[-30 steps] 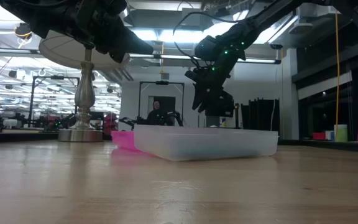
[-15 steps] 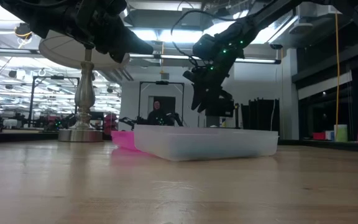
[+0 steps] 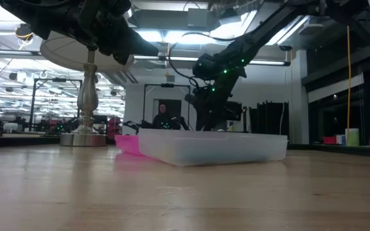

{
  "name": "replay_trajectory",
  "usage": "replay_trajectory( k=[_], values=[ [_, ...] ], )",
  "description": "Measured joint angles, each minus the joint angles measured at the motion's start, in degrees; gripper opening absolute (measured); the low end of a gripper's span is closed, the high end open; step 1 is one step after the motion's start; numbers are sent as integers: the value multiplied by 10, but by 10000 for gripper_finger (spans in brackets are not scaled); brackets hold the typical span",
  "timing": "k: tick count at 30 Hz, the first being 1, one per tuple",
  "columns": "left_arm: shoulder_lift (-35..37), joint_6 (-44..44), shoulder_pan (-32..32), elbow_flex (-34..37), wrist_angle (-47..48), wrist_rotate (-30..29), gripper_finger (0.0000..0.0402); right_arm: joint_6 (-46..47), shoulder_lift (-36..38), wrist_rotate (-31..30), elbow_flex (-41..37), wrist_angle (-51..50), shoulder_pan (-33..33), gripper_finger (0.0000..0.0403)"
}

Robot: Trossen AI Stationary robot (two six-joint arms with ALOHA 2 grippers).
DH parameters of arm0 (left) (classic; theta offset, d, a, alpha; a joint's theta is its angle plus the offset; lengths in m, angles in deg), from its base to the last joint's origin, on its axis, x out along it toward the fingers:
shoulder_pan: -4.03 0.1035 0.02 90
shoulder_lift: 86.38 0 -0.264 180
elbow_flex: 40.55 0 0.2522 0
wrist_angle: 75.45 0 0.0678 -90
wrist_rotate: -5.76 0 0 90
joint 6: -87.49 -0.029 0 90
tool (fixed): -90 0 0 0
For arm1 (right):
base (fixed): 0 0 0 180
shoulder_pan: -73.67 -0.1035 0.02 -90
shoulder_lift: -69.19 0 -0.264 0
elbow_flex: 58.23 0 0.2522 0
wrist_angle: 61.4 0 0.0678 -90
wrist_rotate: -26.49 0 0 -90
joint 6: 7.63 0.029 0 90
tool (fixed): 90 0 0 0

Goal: Pick & place school supplies into a supply box
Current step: Put the yellow pen into the supply box

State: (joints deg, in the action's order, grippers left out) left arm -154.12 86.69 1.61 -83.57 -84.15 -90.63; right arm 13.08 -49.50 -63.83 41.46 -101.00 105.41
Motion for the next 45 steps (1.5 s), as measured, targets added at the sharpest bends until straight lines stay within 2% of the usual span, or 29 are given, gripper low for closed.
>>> replay_trajectory(
  k=[7,21,26,32,39,45],
  values=[
    [0,0,0,0,0,0,17,1,-17,33,0,-2,12,126],
    [0,0,0,0,0,0,18,-6,-31,36,0,-4,29,126],
    [0,0,0,0,0,-1,17,-20,-50,65,12,-19,31,126],
    [0,0,0,0,0,-2,17,-30,-54,63,39,-38,33,126],
    [0,0,0,0,0,-2,18,-33,-54,20,43,-83,33,126],
    [0,0,0,0,0,-2,18,-79,-54,-1,43,-98,32,126]
  ],
)
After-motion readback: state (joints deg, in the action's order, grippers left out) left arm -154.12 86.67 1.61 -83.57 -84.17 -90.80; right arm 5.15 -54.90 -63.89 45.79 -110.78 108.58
